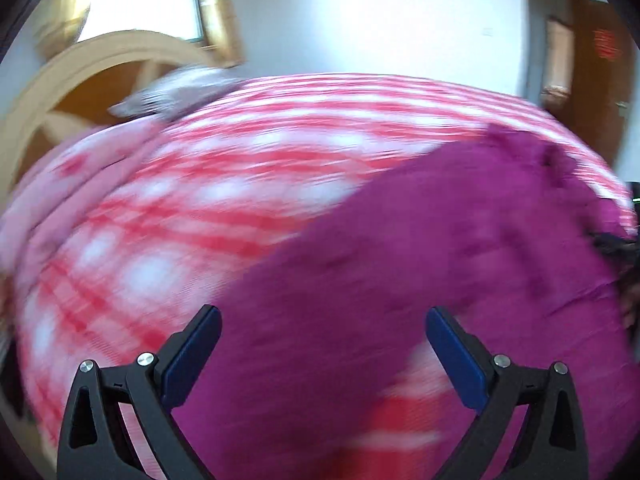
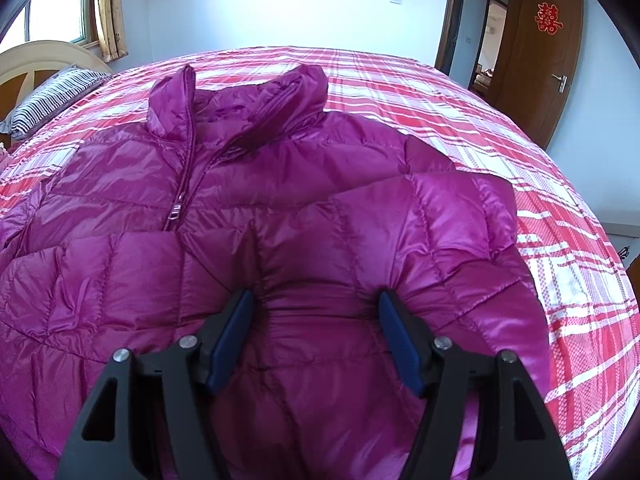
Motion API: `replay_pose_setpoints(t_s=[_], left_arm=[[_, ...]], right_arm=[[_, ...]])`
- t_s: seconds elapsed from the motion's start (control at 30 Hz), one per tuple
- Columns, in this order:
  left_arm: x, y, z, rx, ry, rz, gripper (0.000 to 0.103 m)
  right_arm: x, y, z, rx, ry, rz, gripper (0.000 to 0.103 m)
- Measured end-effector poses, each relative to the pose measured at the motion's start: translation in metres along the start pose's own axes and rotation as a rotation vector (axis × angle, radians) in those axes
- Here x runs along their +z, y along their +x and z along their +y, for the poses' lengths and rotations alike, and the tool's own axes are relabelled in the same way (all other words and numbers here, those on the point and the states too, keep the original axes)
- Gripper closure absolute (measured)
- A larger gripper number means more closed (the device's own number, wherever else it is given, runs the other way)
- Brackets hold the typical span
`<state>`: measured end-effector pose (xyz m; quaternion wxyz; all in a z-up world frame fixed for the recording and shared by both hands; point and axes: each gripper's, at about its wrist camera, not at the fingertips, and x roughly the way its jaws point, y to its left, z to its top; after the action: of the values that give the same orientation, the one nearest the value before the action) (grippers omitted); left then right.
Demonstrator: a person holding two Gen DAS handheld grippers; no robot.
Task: Fold large clothes
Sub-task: 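Grasp the other sleeve cuff with the left tool and lift it, then lay the held sleeve across the jacket body and open the left tool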
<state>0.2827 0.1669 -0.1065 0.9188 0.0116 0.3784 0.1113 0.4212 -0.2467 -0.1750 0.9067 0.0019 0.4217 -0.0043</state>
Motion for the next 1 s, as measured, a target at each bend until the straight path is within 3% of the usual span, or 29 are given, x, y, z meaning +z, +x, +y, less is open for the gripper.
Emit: replay_pose_setpoints(t_s=[0.1, 0.17, 0.27, 0.33, 0.43, 0.47, 0.6, 0.7, 1.0], left_arm=[[-0.022, 0.003, 0.053, 0.088, -0.062, 0.014, 0.001], [-0.034, 0.012, 0.073, 0.094, -0.097, 0.049, 0.002], [-0.046, 0.020, 0.080, 0.045, -0.130, 0.066, 0.028], [-0.048, 0.024, 0.074, -0.016, -0.157, 0.071, 0.032], [-0.051, 0.026, 0.066, -0.024, -0.156, 0.065, 0.044], [-0.052, 0.025, 0.065, -0.029, -0.161, 0.057, 0.054], [-0.053, 0.020, 0.066, -0.072, -0.173, 0.049, 0.076], [-0.049, 0.006, 0.073, -0.096, -0.193, 0.017, 0.084], [-0.008, -0.052, 0.071, -0.161, -0.213, -0.143, 0.086]], right_arm=[[0.000, 0.000, 0.000, 0.001, 0.000, -0.002, 0.033], [0.000, -0.001, -0.001, 0.001, 0.000, -0.003, 0.033], [-0.001, -0.002, -0.001, -0.002, 0.000, -0.006, 0.032], [-0.002, -0.002, -0.001, -0.005, 0.001, -0.008, 0.031], [-0.002, -0.003, -0.001, -0.007, 0.000, -0.009, 0.030], [-0.002, -0.003, -0.001, -0.008, 0.001, -0.009, 0.030], [-0.003, -0.003, -0.002, -0.009, 0.002, -0.011, 0.029], [-0.003, -0.004, -0.002, -0.007, 0.006, -0.012, 0.029], [-0.003, -0.004, -0.003, -0.009, 0.005, -0.012, 0.028]])
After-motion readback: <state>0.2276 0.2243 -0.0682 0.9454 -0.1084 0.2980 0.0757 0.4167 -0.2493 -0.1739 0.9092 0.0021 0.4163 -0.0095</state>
